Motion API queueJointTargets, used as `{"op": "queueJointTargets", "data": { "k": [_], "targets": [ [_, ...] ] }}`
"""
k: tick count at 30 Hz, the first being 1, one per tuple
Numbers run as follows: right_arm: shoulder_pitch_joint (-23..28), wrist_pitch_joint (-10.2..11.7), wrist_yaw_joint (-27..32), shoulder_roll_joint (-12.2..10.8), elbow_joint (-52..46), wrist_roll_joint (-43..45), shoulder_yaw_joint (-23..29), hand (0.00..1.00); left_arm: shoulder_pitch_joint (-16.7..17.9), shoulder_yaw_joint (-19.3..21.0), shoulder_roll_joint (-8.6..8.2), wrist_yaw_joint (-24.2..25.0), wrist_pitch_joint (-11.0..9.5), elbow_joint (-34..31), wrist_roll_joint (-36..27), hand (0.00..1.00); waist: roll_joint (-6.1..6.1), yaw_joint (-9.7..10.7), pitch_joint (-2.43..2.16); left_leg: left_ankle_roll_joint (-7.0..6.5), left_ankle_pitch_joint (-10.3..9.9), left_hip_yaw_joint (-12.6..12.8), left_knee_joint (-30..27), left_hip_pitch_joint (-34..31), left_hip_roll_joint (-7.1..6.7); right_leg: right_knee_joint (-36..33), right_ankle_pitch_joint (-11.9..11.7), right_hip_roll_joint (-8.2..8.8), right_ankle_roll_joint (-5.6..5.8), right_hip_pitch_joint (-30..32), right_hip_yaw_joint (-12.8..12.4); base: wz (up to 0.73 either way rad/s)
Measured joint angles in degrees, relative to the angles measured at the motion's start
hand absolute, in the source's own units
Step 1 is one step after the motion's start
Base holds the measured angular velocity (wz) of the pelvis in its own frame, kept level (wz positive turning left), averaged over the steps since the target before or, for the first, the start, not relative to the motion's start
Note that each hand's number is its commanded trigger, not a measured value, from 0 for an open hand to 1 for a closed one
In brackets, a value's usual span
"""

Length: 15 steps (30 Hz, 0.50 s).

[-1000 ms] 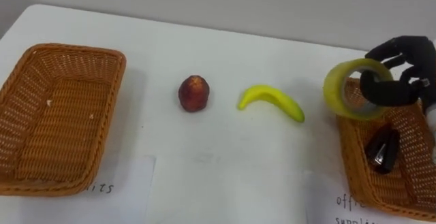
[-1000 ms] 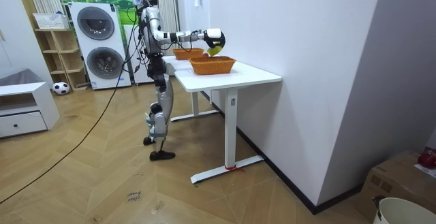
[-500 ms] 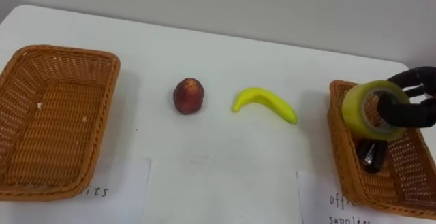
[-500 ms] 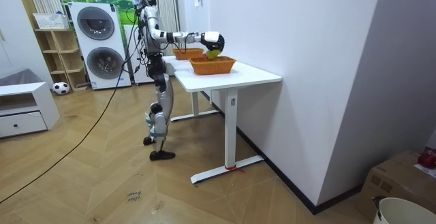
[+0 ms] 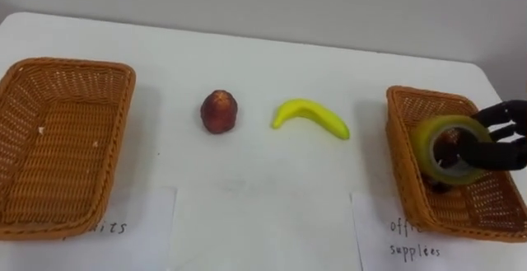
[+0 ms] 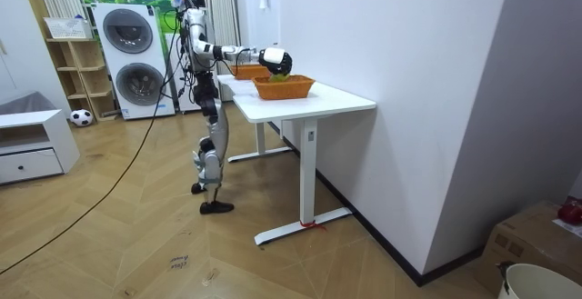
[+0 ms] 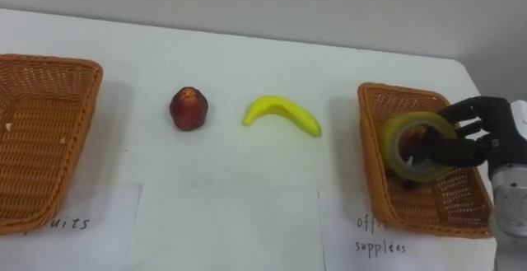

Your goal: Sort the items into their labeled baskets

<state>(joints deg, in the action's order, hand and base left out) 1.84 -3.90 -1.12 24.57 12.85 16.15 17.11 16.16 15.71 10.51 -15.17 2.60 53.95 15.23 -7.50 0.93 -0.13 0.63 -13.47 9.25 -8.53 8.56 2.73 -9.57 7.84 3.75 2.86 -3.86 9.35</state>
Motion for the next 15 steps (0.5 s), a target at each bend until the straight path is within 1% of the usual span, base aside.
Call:
{"op": "queueJointTargets", "data": {
  "k": [3, 4, 5, 6, 7, 8, 11, 15],
  "targets": [
    [0.35, -0.04, -0.77, 0.00, 0.00, 0.00, 0.00, 1.00, 0.12, 0.01, 0.00, 0.36, 0.00, 0.04, -0.01, 0.00, 0.06, 0.05, -0.03, 0.00, 0.00, 0.01, 0.00, 0.03, 0.08, 0.00, 0.00, -0.11, 0.00, -0.01, -0.04, -0.02],
    [0.69, -0.06, -1.15, 0.00, 0.01, -0.13, 0.00, 0.87, 0.15, -0.04, -0.01, 0.52, 0.02, 0.05, -0.02, 0.00, 0.07, 0.08, -0.02, 0.00, 0.00, 0.00, 0.00, -0.07, 0.12, 0.01, 0.00, -0.15, 0.00, -0.03, -0.01, 0.00],
    [1.04, -0.19, -1.56, 0.00, 0.02, -0.12, 0.00, 0.80, 0.20, -0.05, -0.02, 0.60, 0.05, 0.04, -0.02, 0.00, 0.08, 0.04, -0.01, 0.00, -0.01, 0.00, 0.01, -0.12, 0.16, 0.00, 0.00, -0.19, 0.00, -0.02, 0.00, 0.00],
    [1.18, -0.43, -1.69, -0.01, 0.01, -0.12, -0.02, 0.52, 0.24, -0.05, -0.02, 0.60, 0.11, 0.04, -0.02, 0.00, 0.10, 0.03, 0.00, -0.01, -0.02, 0.00, 0.01, -0.13, 0.18, 0.00, 0.00, -0.22, 0.00, -0.02, 0.00, 0.00],
    [1.45, -1.10, -1.85, 0.00, 0.02, -0.11, -0.02, 0.04, 0.29, -0.05, -0.02, 0.60, 0.38, 0.04, -0.02, 0.00, 0.18, 0.03, 0.04, 0.00, -0.04, -0.02, 0.06, -0.13, 0.27, -0.09, -0.02, -0.30, -0.03, -0.01, 0.03, 0.00],
    [1.64, -1.70, -2.26, -0.01, 0.03, -0.10, -0.02, 0.00, 0.46, -0.04, -0.01, 0.59, 0.84, 0.03, -0.02, 0.00, 0.26, 0.09, 0.00, 0.00, -0.06, 0.01, 0.17, -0.10, 0.43, -0.21, -0.12, -0.45, -0.18, 0.04, 0.06, 0.00],
    [1.91, -2.57, -2.84, 0.00, 0.02, -0.13, 0.06, 0.00, 1.15, -0.04, -0.02, 0.59, 1.15, 0.03, -0.02, 0.00, 0.40, 0.41, -0.14, 0.06, -0.05, -0.02, 0.22, -0.17, 0.75, -0.26, -0.36, -0.79, -0.56, -0.02, 0.07, 0.00],
    [2.24, -3.10, -2.82, -0.01, 0.00, -0.78, 0.09, 0.00, 1.65, -0.04, -0.04, 0.58, 1.25, 0.03, -0.05, 0.00, 0.46, 0.37, -0.19, 0.23, 0.06, -0.03, 0.01, -0.22, 0.84, -0.24, -0.44, -0.89, -0.69, -0.08, 0.09, 0.00]
  ]
}}
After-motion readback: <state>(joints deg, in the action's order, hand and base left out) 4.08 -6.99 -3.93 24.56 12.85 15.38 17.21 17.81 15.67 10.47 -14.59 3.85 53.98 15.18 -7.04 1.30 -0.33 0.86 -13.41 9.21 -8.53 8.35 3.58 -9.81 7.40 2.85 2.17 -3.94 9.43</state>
